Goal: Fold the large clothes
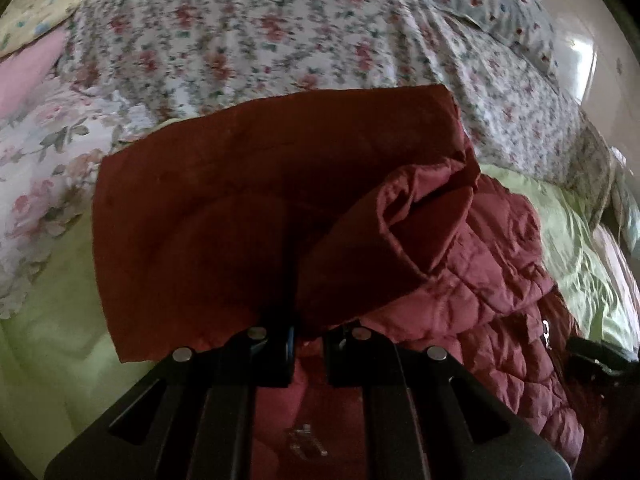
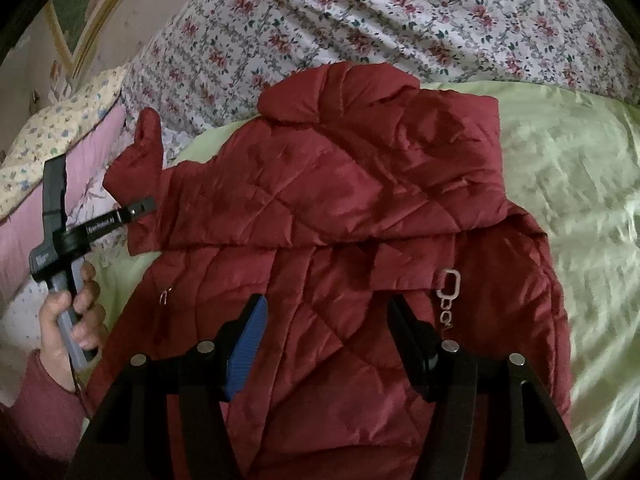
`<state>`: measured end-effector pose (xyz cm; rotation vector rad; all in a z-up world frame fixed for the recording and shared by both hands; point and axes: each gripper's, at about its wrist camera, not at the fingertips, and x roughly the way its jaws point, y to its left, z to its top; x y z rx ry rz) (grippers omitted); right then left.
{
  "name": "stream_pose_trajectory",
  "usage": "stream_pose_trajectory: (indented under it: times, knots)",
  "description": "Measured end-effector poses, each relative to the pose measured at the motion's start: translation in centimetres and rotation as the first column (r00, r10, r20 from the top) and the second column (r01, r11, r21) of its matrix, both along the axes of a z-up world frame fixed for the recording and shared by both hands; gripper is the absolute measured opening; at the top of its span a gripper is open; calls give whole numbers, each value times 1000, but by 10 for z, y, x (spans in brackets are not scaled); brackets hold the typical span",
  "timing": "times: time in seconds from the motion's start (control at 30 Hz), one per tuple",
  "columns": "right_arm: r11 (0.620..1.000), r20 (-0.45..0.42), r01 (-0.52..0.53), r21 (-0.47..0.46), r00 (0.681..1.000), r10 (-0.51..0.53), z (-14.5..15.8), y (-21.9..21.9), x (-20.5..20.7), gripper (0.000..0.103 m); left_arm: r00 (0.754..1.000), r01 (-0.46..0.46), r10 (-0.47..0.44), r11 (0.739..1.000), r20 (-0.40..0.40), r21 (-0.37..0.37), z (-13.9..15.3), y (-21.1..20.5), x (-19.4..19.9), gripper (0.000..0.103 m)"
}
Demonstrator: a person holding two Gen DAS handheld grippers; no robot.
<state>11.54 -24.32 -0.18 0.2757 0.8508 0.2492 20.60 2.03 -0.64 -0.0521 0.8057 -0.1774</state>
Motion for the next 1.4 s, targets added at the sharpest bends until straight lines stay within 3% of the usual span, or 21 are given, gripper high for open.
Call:
stream_pose_trajectory:
  times: [0.33, 0.67, 0.97, 1.3, 1.4]
  knots:
    - [999, 8, 34, 16, 999, -34, 4, -18, 2, 64, 997, 78, -77, 996, -24, 39, -13, -52, -2, 8]
    - [994, 0, 77, 75, 997, -77, 3, -42, 23, 65, 995, 77, -70, 992, -72, 98, -44, -86, -4, 8]
    - [980, 7, 33, 197, 999, -35, 14, -32, 62, 66, 994, 98, -91, 984, -53, 151, -51, -104, -9, 8]
    - [926, -51, -7, 376, 998, 28, -6, -7, 111, 66, 994, 99, -93, 986, -51, 131, -51, -106, -8, 8]
    - [874, -89, -17, 486, 994, 69, -26, -3, 124, 63, 993, 109, -103, 986, -52, 128, -51, -109, -9, 11]
